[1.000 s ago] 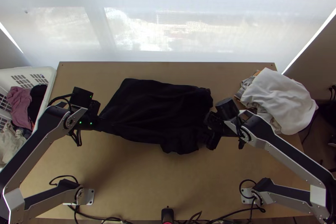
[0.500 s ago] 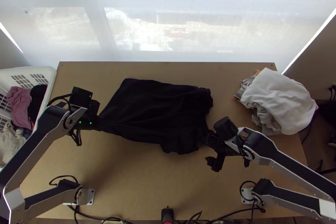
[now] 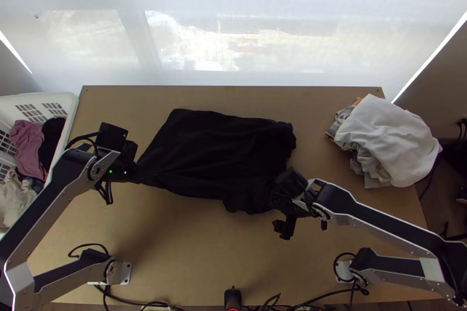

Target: Fold the t-shirt

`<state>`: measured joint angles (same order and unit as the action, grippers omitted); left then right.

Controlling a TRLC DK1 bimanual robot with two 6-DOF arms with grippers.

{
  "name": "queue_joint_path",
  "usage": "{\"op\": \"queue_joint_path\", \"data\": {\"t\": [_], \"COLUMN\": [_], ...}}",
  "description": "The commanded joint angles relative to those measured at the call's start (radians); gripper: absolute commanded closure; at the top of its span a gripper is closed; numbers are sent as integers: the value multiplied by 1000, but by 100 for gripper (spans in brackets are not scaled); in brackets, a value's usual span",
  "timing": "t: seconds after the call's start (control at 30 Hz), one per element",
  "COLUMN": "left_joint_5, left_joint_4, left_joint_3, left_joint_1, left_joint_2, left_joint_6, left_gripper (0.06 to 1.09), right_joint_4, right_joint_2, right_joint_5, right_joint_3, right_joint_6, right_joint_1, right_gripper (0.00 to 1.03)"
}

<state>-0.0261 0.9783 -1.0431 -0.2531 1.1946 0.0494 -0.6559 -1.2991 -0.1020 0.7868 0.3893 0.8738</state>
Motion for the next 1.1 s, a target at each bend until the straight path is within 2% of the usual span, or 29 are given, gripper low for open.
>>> {"op": "queue_joint_path", "data": {"t": [0.0,0.2,0.3,0.5,0.73,0.87,1.07], "left_joint_5": [0,0,0,2,0,2,2], "left_joint_4": [2,0,-1,-3,-18,-58,-181], "left_joint_3": [0,-6,-8,-6,-6,-1,-15], "left_joint_1": [3,3,2,6,8,9,-8], "left_joint_2": [-1,5,8,10,14,26,132], "left_joint_6": [1,0,-2,-10,-11,-22,-69], "left_gripper": [105,105,105,105,105,105,105], "right_joint_4": [84,133,157,167,124,29,-113], "right_joint_2": [-98,-183,-218,-216,-114,-26,69], "right_joint_5": [1,1,1,2,1,2,1], "right_joint_3": [19,45,49,55,48,55,26], "right_joint_6": [-1,3,10,11,3,13,34], "right_joint_1": [10,-1,-13,-15,-91,-151,-171], "right_gripper": [13,22,42,100,100,100,100]}}
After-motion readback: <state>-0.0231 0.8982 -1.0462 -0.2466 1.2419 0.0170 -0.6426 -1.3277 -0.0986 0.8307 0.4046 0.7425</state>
